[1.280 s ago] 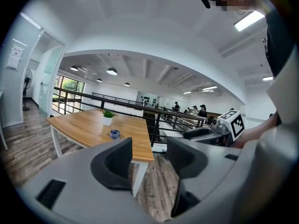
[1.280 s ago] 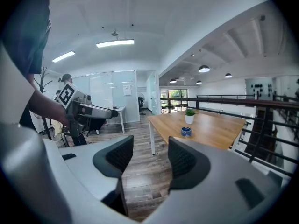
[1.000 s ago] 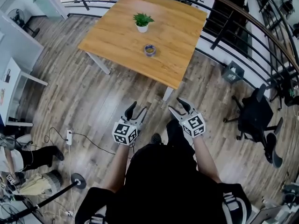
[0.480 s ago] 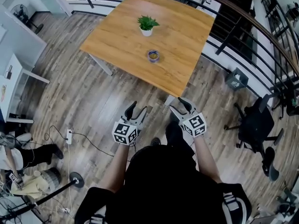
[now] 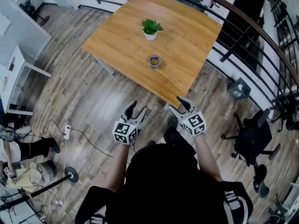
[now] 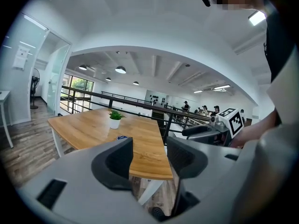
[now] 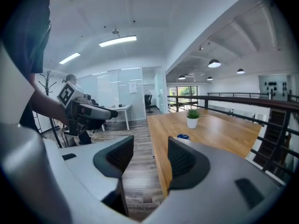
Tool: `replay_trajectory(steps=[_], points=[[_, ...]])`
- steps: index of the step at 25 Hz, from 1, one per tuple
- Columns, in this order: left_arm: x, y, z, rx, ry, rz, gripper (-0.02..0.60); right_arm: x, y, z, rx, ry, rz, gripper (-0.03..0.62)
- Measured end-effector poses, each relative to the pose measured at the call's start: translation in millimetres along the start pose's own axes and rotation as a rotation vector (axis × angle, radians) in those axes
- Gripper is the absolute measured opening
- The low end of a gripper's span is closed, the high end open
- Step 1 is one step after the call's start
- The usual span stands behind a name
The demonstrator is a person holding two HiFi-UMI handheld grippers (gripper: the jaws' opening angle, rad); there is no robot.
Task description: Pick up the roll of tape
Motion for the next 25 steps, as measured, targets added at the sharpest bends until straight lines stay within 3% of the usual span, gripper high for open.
replay_trajectory(steps=[15, 25], points=[[21, -6, 85, 0.126, 0.036, -0.030, 0.230, 2, 94, 41, 0.132, 0.008, -0.031, 0.233], [20, -13, 118, 0.193, 0.044, -0.043, 0.230, -8, 122, 67, 0.223, -0.004, -0.043, 0.233]])
Point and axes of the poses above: the fingertips, and each gripper's own axes: z forward along the fingers, y to its right, x out of its top, the point moved 1 cm from there along -z, backward along the fingers, and after that the axes turned 10 degrees about -z, right-handed, at the moved point
